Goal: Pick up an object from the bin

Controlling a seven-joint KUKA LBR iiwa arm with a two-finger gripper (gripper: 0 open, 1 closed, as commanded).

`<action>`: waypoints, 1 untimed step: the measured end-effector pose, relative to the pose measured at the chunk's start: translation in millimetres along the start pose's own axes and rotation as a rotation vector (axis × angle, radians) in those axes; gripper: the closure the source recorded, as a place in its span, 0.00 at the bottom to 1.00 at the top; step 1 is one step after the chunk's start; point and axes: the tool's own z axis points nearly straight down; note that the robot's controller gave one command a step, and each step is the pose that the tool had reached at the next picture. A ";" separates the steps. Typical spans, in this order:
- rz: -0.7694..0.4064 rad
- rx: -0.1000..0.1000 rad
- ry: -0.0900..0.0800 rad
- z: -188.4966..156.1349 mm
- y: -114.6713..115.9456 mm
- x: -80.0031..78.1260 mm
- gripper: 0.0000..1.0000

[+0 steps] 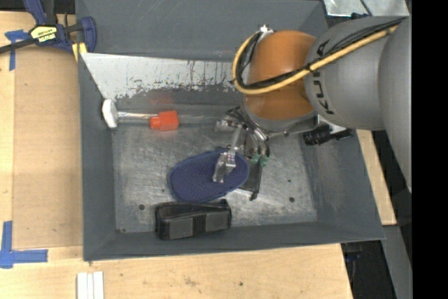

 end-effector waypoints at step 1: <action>-0.002 -0.004 -0.006 -3.0 3.0 -1.3 1.00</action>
Offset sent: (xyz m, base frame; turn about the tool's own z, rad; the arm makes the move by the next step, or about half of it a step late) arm 0.0000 0.0000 0.0000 0.0000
